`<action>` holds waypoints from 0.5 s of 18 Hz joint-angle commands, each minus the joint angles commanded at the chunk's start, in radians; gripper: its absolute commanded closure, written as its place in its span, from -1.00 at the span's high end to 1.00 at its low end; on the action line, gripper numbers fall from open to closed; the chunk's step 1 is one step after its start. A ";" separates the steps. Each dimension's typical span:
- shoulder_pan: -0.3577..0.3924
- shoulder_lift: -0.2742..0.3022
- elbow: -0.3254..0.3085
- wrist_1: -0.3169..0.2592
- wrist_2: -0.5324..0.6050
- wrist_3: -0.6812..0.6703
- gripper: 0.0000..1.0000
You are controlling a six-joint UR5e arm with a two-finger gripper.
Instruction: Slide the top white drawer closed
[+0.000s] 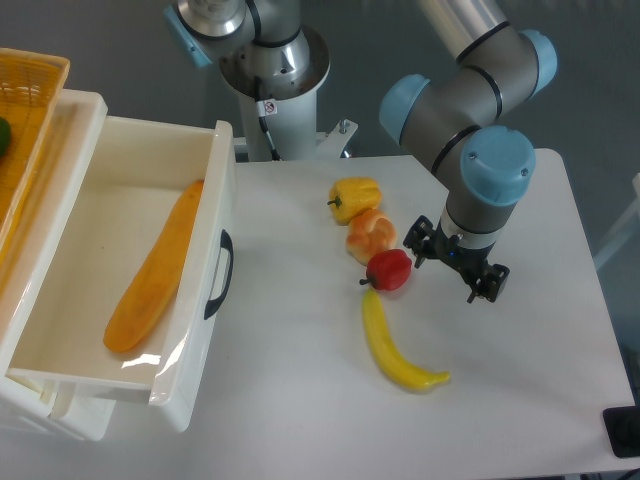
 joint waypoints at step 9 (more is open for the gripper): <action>-0.011 0.012 -0.029 0.038 -0.006 -0.075 1.00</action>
